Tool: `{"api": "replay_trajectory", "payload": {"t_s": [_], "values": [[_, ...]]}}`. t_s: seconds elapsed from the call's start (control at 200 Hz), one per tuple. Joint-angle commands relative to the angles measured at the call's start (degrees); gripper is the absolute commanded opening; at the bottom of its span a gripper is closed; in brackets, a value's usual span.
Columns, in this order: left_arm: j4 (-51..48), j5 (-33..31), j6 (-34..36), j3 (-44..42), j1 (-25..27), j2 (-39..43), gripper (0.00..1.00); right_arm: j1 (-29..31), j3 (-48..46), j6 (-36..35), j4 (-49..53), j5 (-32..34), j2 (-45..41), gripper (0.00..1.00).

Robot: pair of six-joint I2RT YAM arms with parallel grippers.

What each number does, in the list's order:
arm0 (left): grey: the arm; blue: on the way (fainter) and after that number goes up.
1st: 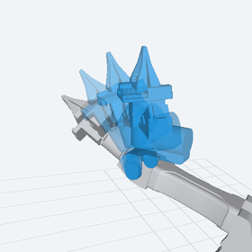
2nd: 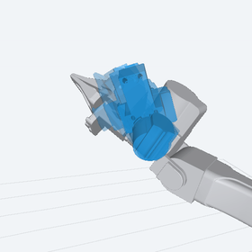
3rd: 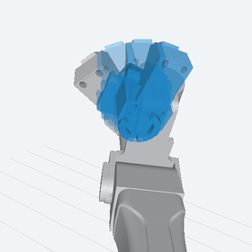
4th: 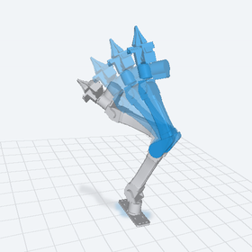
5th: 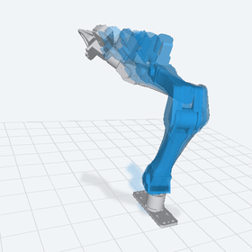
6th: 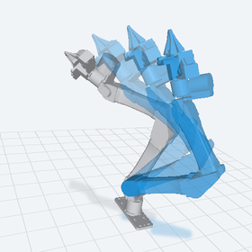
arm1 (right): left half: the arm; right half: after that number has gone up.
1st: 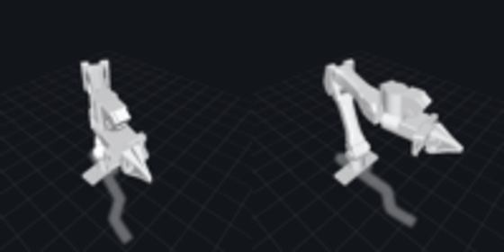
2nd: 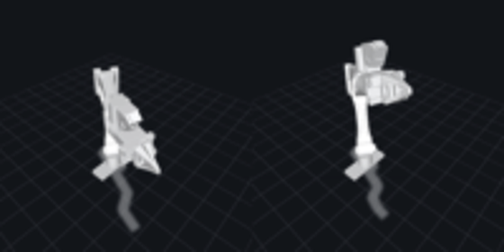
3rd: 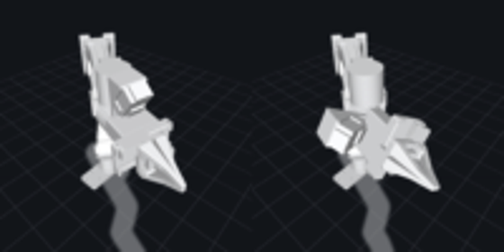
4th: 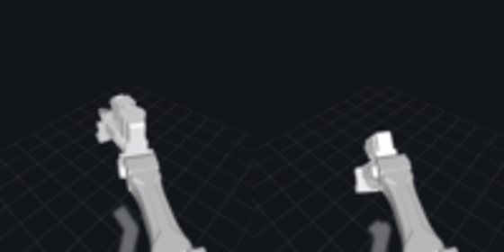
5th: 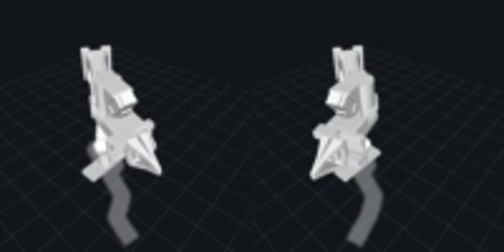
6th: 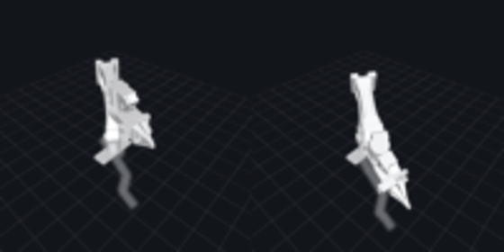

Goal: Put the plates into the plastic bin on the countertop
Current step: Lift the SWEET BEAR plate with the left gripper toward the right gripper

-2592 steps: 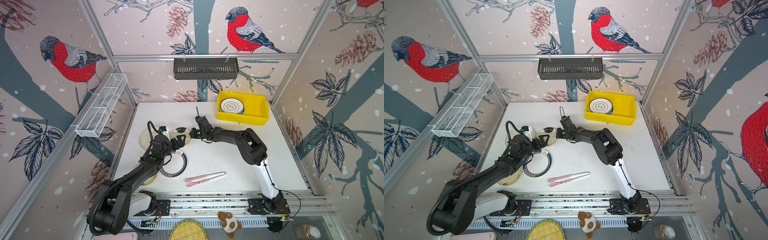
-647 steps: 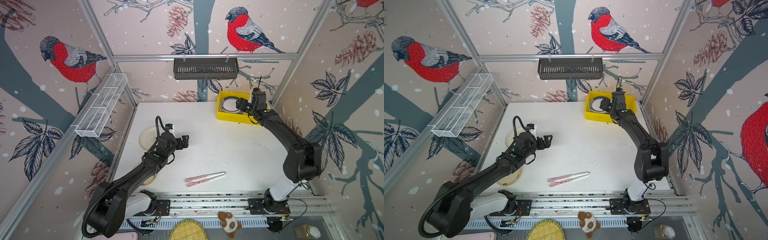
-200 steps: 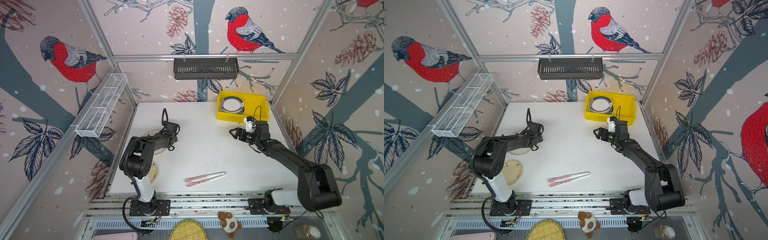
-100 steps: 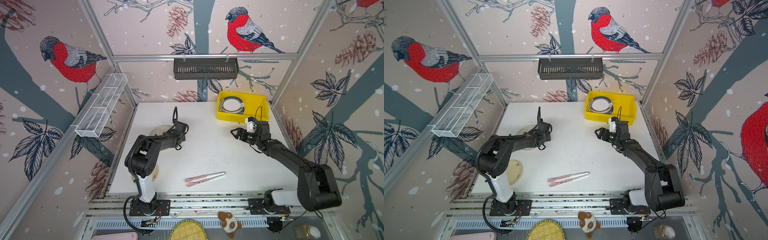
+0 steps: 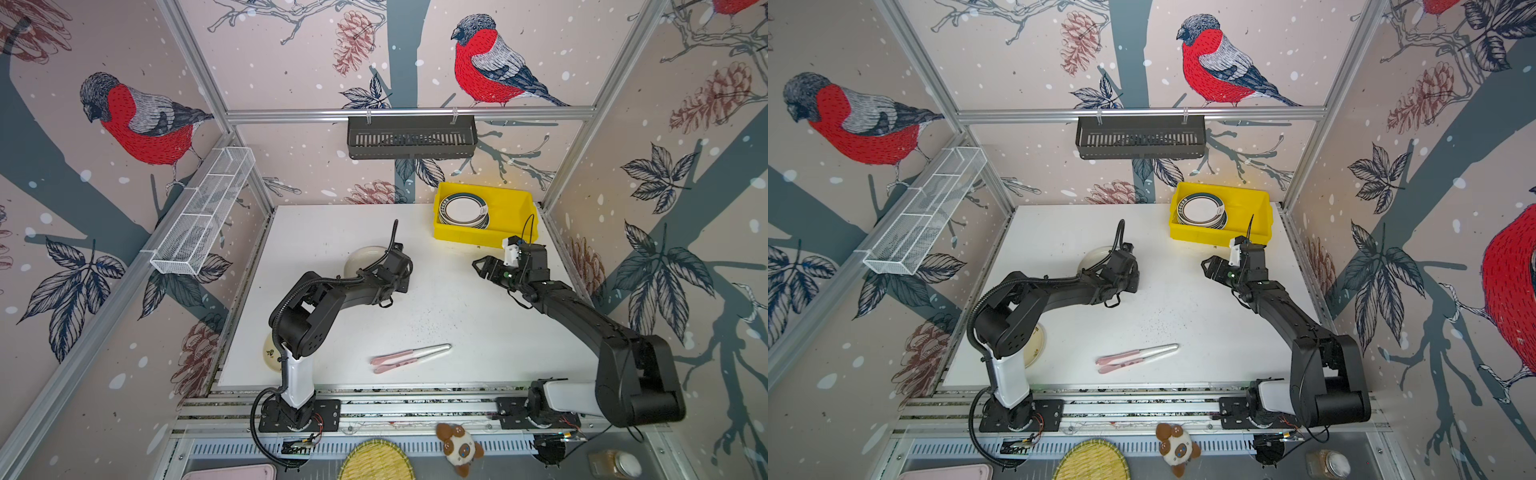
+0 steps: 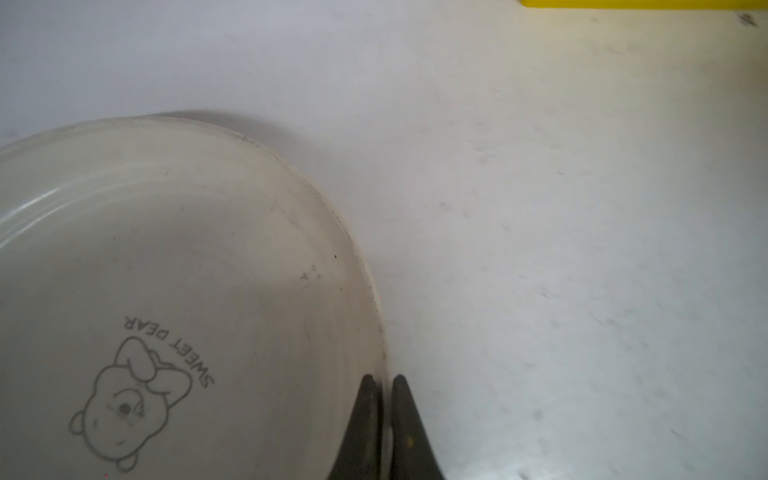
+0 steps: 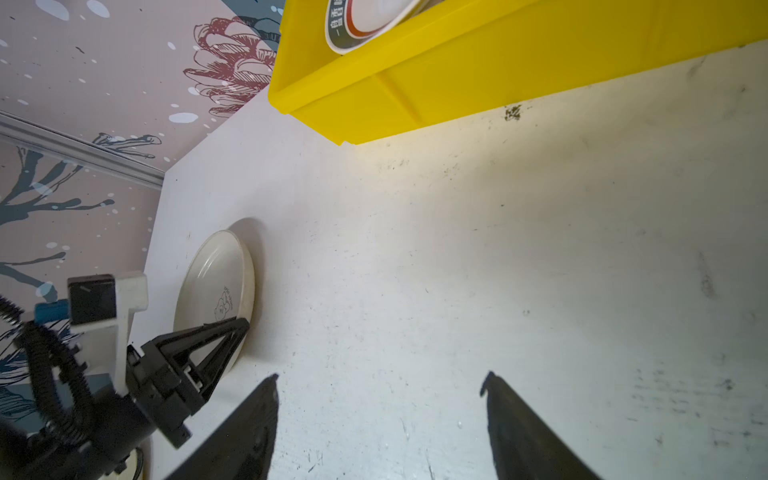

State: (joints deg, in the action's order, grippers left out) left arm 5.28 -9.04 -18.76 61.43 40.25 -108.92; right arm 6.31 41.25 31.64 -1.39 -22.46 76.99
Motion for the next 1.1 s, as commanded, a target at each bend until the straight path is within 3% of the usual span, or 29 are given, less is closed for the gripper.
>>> {"api": "replay_trajectory", "payload": {"t_s": [0.0,0.175,0.36,0.48,0.625,0.805,1.096], "values": [[-0.1,5.5,2.8,0.7,3.3,1.5,0.0,-0.7,0.0,0.6,0.2,0.0,0.6,0.78],[-2.0,5.1,7.8,3.0,6.1,5.8,0.0,-1.8,0.1,1.2,-0.3,-2.0,0.6,0.78],[1.3,5.9,17.3,0.5,7.4,12.4,0.0,-3.1,0.5,2.0,-0.8,-5.2,0.4,0.79],[2.2,3.7,19.5,-0.1,7.5,15.4,0.0,-3.2,0.7,2.5,-1.2,-6.2,-0.1,0.79],[4.8,6.7,23.6,-0.8,8.1,17.9,0.0,-3.2,1.2,2.8,-1.4,-7.9,-0.2,0.8],[5.4,10.0,26.0,-0.5,9.2,16.9,0.0,-3.4,1.9,5.6,-3.9,-12.4,-1.4,0.83],[5.0,8.3,27.6,3.5,12.2,11.6,0.0,-3.2,0.5,11.1,-10.4,-19.1,-2.8,0.84]]}}
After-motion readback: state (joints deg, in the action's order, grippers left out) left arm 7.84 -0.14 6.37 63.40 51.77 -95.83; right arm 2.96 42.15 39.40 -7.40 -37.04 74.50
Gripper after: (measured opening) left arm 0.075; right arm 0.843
